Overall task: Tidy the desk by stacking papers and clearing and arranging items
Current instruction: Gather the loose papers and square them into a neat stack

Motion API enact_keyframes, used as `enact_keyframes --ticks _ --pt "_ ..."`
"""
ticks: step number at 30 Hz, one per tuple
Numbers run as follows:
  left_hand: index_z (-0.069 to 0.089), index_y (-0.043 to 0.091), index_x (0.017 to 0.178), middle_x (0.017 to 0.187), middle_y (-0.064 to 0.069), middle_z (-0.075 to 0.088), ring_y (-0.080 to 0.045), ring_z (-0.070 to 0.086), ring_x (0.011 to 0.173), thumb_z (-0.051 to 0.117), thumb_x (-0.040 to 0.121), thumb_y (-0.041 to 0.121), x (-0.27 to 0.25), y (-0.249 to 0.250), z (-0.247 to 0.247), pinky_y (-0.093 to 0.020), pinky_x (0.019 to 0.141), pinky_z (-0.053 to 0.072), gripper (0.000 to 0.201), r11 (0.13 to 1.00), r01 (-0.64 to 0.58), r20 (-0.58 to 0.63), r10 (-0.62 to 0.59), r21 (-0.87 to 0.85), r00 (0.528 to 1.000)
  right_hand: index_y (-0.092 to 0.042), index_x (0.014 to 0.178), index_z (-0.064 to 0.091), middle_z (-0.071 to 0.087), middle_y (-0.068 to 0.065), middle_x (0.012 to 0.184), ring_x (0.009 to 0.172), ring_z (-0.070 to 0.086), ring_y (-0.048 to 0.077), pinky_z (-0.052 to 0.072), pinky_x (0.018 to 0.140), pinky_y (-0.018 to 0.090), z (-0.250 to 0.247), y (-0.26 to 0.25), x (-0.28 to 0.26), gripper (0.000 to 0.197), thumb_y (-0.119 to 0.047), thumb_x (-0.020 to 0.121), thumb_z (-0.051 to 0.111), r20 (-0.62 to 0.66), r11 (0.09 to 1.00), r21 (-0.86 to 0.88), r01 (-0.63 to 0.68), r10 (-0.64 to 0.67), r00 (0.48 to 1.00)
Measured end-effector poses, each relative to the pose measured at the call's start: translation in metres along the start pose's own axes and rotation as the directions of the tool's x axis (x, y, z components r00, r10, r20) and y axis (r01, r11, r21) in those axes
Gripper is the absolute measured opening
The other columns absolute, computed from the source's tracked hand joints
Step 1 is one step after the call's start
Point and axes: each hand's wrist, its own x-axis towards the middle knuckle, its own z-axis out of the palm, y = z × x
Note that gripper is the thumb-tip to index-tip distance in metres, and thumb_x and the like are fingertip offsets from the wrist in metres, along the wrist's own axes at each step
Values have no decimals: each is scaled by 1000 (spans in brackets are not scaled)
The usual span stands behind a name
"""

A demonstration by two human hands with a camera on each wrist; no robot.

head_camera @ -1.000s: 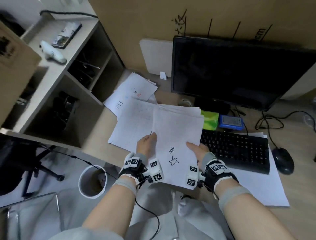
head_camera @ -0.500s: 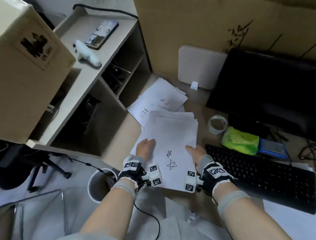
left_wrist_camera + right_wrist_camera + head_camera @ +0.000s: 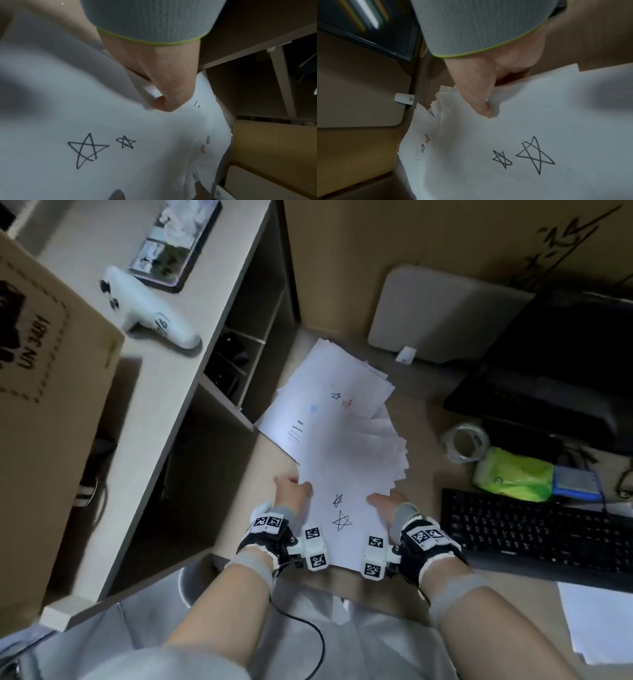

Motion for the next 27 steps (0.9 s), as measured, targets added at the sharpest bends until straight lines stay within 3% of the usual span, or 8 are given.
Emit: enact_keyframes --ticks 3,7,11,14,16,21,25,27 --pt "50 4 116 72 -4 44 -15 40 56 49 82 -11 1 6 -1 -17 42 30 37 1000 -15 7 15 7 1000 -7 146 36 47 16 143 127 49 37 42 90 43 -1 -7 -12 69 -22 84 62 6 1000 -16 -13 13 1000" --pt "50 10 66 61 -5 44 -17 35 52 46 79 -9 -1 33 -6 -16 40 27 23 996 -69 39 67 56 997 -9 110 54 51 11 101 70 47 24 40 69 33 -17 -28 -24 37 -20 77 64 -68 995 16 101 -100 993" --pt "43 15 60 63 -1 42 -19 36 63 49 77 4 -1 78 -5 -16 48 32 21 985 -169 20 169 38 985 -6 98 59 50 4 73 62 46 23 40 62 32 -25 -64 -33 31 -26 75 65 -121 979 37 201 -195 973" --pt "51 21 71 83 -4 54 -21 45 79 54 88 7 10 101 -7 -22 67 40 22 976 -218 12 218 23 976 0 100 61 60 9 80 64 53 23 41 59 28 -23 -95 -33 31 -19 76 68 -141 952 141 271 -252 957" --pt "56 20 90 98 -4 55 -20 48 90 56 89 18 18 111 -12 -23 75 42 2 972 -234 11 234 1 972 4 114 60 66 15 97 81 63 28 45 67 32 -17 -109 -22 54 -21 67 69 -143 929 224 293 -266 953" --pt "60 17 105 104 -7 57 -23 52 95 56 70 41 50 128 -17 -39 93 47 42 983 -115 -15 114 -141 993 -1 129 53 67 15 115 96 66 31 52 80 37 5 -135 16 89 -36 48 68 -166 931 239 277 -242 956" --pt "61 1 123 105 -10 60 -24 55 94 55 70 45 68 150 -16 -39 95 47 69 968 -93 -61 81 -233 995 -7 122 58 69 6 107 96 69 27 55 86 43 15 -138 102 115 -55 20 79 -150 976 103 190 -174 973" --pt "61 5 125 114 -11 63 -26 58 101 59 67 46 77 156 -15 -38 98 46 71 980 -89 -82 76 -180 994 -7 123 62 67 -1 105 91 66 20 51 84 37 19 -146 130 124 -61 12 76 -137 987 59 150 -141 980"
